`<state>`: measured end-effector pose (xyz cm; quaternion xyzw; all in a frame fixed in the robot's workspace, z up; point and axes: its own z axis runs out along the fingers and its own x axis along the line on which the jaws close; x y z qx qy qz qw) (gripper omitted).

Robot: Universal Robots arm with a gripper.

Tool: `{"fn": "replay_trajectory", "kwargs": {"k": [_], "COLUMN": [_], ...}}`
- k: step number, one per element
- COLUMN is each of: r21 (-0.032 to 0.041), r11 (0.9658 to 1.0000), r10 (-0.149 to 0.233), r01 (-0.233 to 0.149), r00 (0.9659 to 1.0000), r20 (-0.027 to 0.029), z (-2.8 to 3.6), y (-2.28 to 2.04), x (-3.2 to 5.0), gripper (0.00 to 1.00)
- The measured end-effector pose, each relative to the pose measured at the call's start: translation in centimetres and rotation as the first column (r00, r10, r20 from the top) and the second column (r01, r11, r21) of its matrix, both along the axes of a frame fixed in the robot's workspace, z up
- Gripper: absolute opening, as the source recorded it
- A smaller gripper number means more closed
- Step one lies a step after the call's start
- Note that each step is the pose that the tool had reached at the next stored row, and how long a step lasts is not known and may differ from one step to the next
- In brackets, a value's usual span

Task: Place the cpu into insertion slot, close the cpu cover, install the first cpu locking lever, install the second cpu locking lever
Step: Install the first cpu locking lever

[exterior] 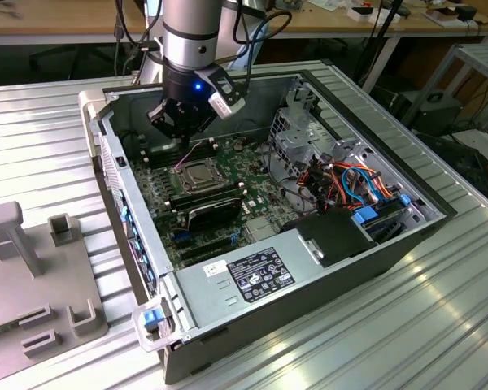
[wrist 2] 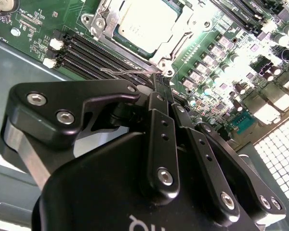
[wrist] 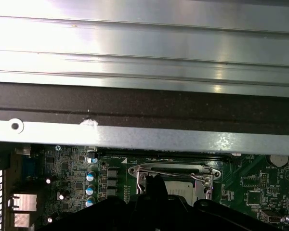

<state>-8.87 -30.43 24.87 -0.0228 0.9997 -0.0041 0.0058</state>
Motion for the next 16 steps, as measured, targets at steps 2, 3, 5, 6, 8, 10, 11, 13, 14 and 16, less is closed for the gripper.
{"fn": "replay_trajectory", "kwargs": {"k": [2, 3, 5, 6, 8, 10, 11, 13, 14, 16], "r21": [0.0001, 0.0004, 0.0001, 0.0002, 0.0002, 0.0004, 0.0005, 0.0003, 0.0003, 0.0003], "r11": [1.0000, 1.0000, 1.0000, 1.0000, 1.0000, 1.0000, 1.0000, 1.0000, 1.0000, 1.0000], "r10": [0.000, 0.000, 0.000, 0.000, 0.000, 0.000, 0.000, 0.000, 0.000, 0.000], "r01": [0.000, 0.000, 0.000, 0.000, 0.000, 0.000, 0.000, 0.000, 0.000, 0.000], "r00": [1.0000, 1.0000, 1.0000, 1.0000, 1.0000, 1.0000, 1.0000, 1.0000, 1.0000, 1.0000], "r20": [0.0001, 0.0004, 0.0001, 0.0001, 0.0000, 0.0001, 0.0002, 0.0000, 0.0000, 0.0001], "z": [-0.02, -0.09, -0.28, -0.35, -0.51, -0.61, -0.66, -0.74, -0.79, -0.82], "y": [0.00, 0.01, 0.00, 0.00, 0.00, 0.00, 0.00, 0.00, 0.00, 0.00], "x": [0.00, 0.01, 0.14, 0.22, 0.51, 0.77, 0.90, 1.18, 1.41, 1.58], "gripper": [0.11, 0.11, 0.11, 0.11, 0.11, 0.11, 0.11, 0.11, 0.11, 0.11]}}
